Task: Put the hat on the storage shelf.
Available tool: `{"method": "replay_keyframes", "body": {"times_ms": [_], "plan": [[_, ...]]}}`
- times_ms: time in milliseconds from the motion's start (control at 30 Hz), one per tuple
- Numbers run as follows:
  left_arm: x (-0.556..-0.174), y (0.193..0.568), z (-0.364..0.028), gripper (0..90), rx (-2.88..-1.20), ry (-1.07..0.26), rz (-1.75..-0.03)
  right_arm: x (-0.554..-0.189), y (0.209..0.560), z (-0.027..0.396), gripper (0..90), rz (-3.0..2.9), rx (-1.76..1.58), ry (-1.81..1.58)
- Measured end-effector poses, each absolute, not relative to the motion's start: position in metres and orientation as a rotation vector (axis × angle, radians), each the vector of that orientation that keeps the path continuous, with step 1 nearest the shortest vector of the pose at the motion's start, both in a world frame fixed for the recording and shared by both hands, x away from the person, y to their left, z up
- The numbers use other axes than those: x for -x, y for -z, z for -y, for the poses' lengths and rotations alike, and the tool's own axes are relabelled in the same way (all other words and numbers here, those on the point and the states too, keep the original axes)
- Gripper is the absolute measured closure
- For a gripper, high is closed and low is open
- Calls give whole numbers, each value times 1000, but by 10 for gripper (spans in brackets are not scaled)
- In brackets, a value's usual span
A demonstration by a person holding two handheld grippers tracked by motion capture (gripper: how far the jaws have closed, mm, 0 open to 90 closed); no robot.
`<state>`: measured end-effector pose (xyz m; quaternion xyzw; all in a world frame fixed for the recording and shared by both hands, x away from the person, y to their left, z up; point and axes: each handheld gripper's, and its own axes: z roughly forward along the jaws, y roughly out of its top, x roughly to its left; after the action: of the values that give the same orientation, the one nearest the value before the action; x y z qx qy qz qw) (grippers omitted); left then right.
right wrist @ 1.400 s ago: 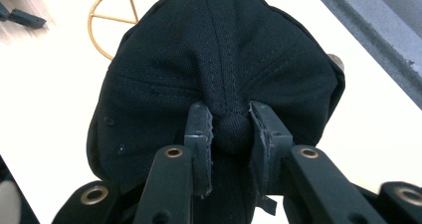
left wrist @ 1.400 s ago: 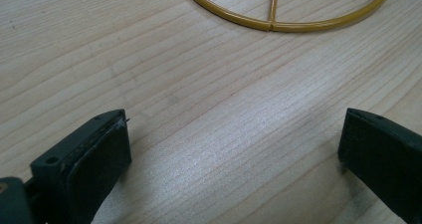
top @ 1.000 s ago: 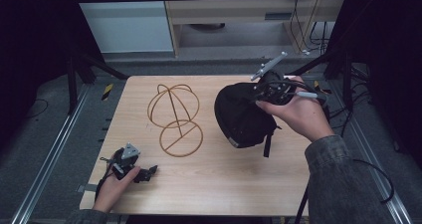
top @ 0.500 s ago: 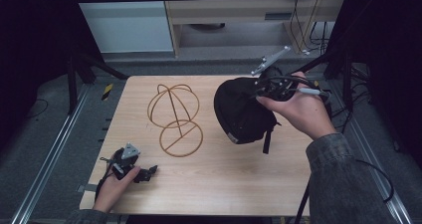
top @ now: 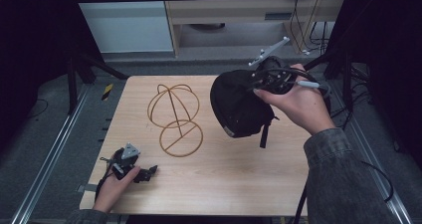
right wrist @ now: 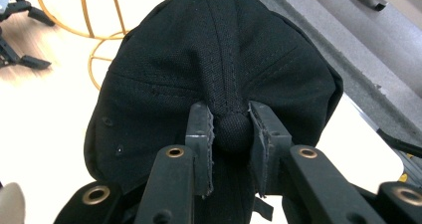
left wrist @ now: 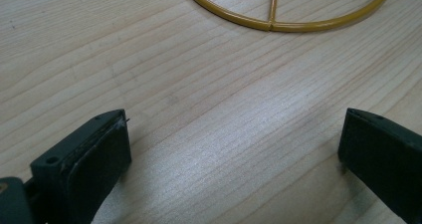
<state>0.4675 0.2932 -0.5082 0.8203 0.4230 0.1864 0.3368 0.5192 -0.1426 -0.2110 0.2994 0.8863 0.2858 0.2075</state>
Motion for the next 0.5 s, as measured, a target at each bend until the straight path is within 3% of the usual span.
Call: {"method": "replay_keyframes", "body": {"times_ms": [500], "plan": [[-467, 508, -293, 0, -2138, -486, -1103, -521, 195, 126, 733, -2445, -800, -845]]}}
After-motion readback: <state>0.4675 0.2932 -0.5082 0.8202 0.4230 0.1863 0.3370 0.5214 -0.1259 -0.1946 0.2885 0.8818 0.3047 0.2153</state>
